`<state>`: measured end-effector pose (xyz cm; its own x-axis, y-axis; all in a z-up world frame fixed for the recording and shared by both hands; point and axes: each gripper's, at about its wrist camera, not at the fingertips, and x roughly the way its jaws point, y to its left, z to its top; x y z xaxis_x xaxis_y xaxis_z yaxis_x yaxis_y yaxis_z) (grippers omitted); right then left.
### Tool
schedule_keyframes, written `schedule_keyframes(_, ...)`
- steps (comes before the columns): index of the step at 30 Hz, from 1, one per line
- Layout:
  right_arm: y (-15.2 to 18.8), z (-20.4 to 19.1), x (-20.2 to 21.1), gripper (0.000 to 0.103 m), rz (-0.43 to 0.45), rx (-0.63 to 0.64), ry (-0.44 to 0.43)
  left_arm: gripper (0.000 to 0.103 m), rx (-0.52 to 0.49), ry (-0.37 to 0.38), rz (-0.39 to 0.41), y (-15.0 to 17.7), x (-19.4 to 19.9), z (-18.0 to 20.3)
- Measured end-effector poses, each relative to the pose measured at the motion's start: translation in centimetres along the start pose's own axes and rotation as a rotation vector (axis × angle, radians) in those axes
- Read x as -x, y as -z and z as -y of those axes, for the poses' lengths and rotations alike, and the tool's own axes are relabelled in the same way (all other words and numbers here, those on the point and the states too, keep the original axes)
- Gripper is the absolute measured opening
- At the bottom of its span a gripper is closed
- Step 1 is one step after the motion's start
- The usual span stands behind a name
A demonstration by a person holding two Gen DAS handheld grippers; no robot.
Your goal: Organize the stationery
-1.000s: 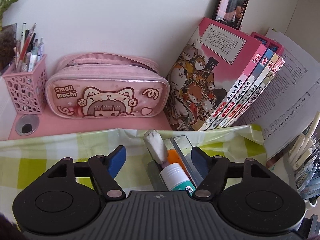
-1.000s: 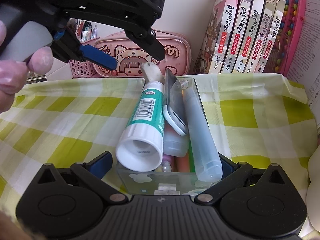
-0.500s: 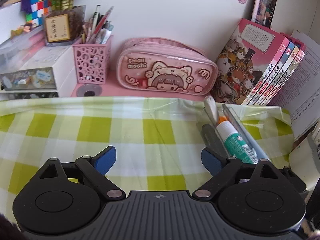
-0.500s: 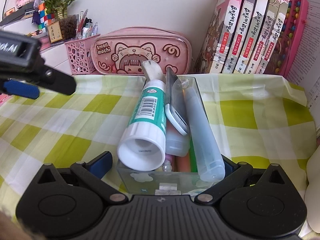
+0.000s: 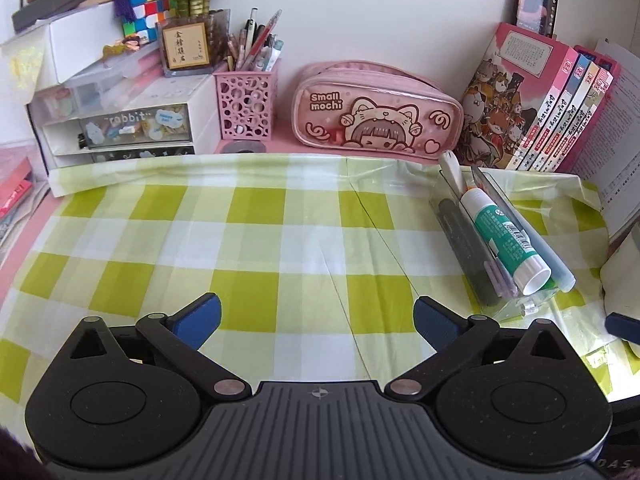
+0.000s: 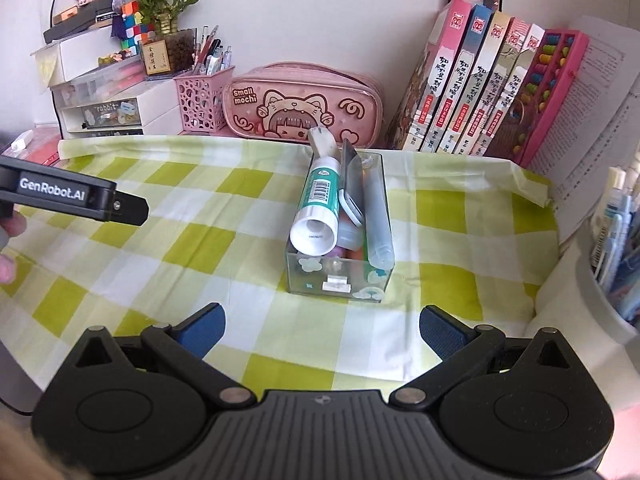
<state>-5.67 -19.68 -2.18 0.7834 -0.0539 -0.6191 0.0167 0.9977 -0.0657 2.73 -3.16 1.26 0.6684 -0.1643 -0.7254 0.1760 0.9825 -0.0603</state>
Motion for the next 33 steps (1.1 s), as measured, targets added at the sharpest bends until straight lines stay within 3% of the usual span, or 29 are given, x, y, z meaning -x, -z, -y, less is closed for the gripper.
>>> schedule_keyframes(9,-2.3,1.2,3.5,0.1,0.085,-0.104,0.033,0.098,0.053,-0.055,-0.033,1.5,0.8,-0.2)
schedule_keyframes(33,-2.3,1.1,1.6,0.1,0.041,-0.138,0.011,0.098,0.023,-0.067,-0.059,1.8,0.0,0.2)
